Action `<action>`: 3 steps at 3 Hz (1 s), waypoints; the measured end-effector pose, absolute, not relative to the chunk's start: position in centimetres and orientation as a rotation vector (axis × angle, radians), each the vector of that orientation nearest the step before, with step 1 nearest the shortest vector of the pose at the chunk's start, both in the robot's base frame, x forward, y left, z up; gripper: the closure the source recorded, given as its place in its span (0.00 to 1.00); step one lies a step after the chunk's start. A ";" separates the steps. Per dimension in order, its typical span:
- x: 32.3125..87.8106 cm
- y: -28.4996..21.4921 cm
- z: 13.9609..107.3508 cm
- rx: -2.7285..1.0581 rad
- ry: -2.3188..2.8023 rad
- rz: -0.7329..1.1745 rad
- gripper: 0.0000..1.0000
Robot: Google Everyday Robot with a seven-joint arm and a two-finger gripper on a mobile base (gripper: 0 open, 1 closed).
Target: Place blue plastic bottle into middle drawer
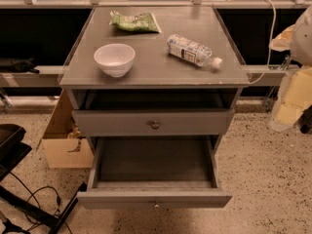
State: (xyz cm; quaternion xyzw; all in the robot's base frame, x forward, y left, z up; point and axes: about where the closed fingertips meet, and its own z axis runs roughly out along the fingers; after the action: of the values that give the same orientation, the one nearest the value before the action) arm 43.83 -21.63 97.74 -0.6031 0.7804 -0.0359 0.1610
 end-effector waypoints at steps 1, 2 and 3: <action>44.6 -21.5 98.2 -1.720 2.213 -0.114 0.00; 48.0 -21.2 98.6 -1.732 2.191 -0.080 0.00; 53.8 -20.3 98.4 -1.729 2.214 -0.017 0.00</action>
Offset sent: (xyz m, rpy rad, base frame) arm 0.1125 0.0090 0.0162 0.0691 0.0181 0.0663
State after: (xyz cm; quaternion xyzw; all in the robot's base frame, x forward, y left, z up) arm 53.79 -20.34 98.38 -0.6070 0.7773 -0.0061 0.1656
